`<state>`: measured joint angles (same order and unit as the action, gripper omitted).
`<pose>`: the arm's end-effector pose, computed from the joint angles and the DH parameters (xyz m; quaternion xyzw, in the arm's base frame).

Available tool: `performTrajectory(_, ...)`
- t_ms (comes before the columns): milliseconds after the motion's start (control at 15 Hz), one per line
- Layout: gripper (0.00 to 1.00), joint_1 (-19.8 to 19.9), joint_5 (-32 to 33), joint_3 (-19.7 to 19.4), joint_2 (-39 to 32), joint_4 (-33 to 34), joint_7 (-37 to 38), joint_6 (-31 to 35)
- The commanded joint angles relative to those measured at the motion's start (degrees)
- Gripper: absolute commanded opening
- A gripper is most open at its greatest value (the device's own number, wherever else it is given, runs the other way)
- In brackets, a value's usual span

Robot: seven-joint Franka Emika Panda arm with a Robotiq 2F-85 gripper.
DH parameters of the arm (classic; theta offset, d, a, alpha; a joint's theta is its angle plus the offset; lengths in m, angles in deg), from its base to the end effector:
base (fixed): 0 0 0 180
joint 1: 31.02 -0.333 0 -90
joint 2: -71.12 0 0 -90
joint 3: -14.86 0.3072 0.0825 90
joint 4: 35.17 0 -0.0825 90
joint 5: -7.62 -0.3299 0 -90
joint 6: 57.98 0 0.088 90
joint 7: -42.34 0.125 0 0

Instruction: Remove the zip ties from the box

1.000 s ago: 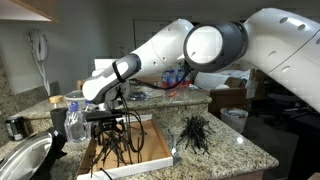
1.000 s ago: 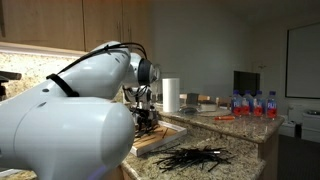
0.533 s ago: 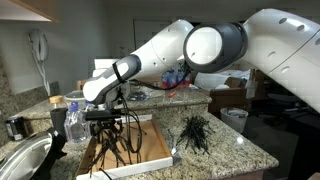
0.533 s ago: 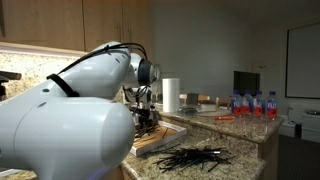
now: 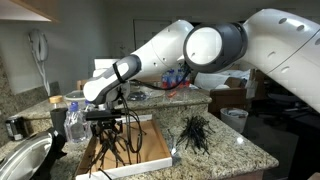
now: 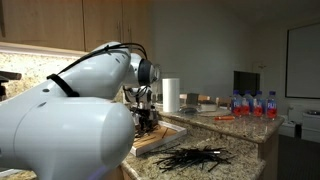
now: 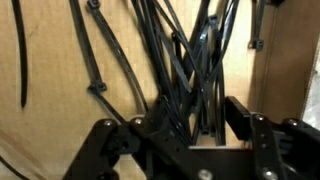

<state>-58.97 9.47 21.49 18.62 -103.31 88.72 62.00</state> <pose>0.5956 0.3804 0.2340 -0.9926 0.1169 0.0231 0.0224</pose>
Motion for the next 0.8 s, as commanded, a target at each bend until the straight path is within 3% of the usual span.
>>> performTrajectory(0, 0.35, 0.28, -0.91, 0.34, 0.1, -0.8, 0.84, -0.18)
performTrajectory(267, 0.1, 0.23, -0.78, 0.61, 0.07, -0.52, 0.77, -0.21)
performTrajectory(533, 0.04, 0.3, -0.77, 0.8, 0.2, -0.67, 0.67, -0.35)
performTrajectory(733, 0.07, 0.27, -0.68, 0.8, 0.32, -0.81, 0.57, -0.55)
